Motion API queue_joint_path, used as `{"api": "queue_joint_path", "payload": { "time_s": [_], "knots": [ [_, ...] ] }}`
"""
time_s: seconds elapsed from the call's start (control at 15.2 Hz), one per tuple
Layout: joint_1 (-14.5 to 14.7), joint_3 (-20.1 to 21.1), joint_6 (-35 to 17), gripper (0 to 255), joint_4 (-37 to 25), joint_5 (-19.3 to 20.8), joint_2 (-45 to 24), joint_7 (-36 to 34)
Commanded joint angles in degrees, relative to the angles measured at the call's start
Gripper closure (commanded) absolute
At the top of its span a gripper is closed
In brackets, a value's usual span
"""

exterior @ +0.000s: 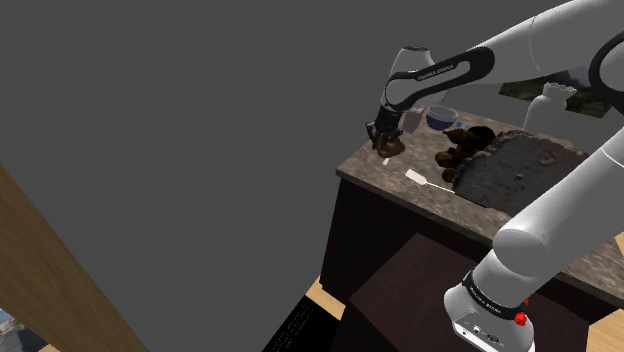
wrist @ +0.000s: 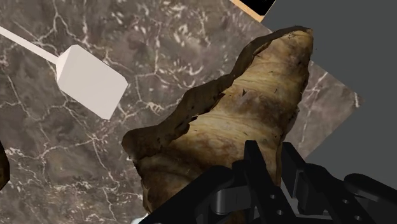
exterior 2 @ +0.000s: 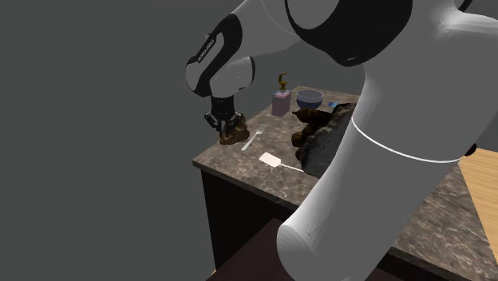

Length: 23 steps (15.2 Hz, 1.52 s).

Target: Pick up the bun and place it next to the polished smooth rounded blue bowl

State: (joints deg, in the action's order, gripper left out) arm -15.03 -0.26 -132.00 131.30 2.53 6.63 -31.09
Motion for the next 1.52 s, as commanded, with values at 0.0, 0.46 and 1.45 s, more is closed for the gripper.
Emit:
{"api": "queue_joint_path", "payload": {
  "time_s": [0.0,0.46,1.45],
  "knots": [
    [0.0,0.0,1.6,255,-1.1,0.0,0.5,0.0],
    [0.1,0.0,7.1,255,-4.5,-0.2,2.6,0.3],
    [-3.9,-5.8,13.0,255,-12.3,-0.9,0.9,10.6]
  ]
}}
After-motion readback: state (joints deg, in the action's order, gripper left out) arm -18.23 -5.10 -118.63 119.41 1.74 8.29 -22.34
